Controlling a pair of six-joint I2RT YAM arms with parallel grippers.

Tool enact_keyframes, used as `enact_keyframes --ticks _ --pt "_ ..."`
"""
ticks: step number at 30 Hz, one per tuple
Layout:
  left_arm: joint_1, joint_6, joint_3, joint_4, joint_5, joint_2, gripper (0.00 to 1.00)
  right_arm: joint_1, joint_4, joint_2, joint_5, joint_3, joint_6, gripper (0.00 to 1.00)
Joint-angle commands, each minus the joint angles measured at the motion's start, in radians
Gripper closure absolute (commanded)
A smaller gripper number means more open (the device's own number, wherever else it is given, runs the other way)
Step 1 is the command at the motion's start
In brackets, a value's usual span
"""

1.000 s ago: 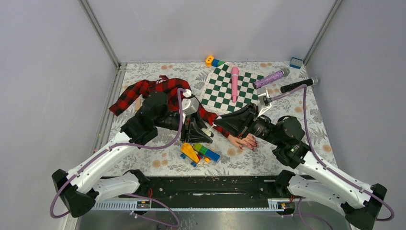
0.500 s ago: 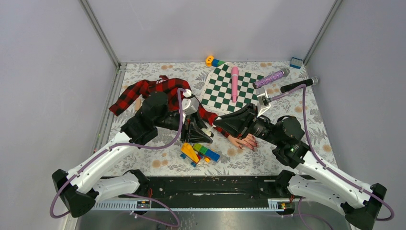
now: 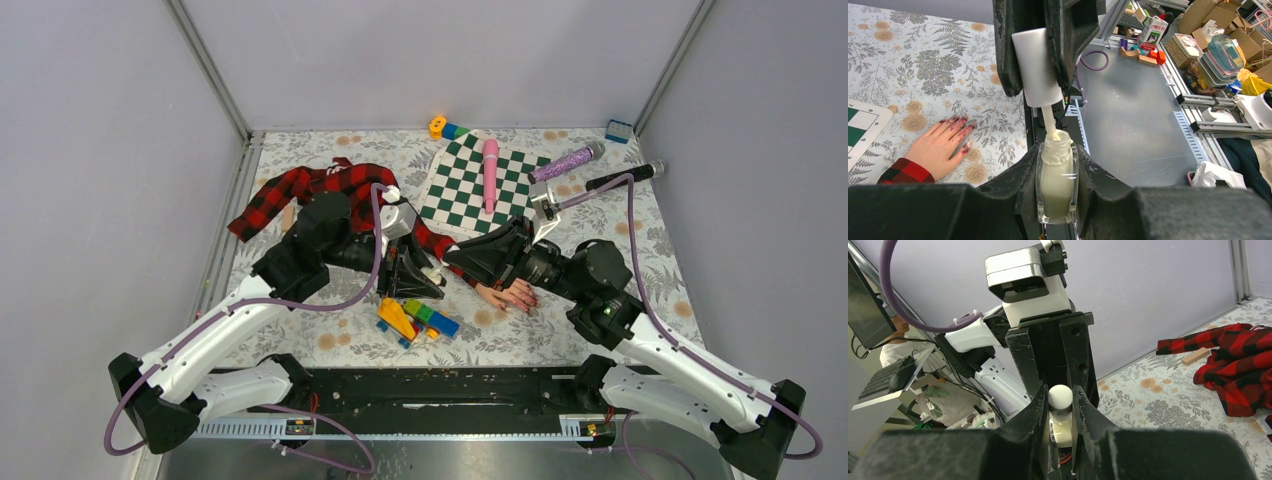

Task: Paint the nails
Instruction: Close the nail polish bottle.

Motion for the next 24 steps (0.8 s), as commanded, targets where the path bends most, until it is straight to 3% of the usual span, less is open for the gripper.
enact_keyframes --ticks 1,24 --pt "-0.007 -0.002 0.003 0.064 0.006 -0.004 1.0 -0.001 0.009 0.004 -0.037 0.052 -0.021 1.0" --pt "-0.006 -0.004 -0.004 0.068 -0.058 -0.026 1.0 0.059 -0.114 0.041 -0.057 0.114 -0.108 1.0"
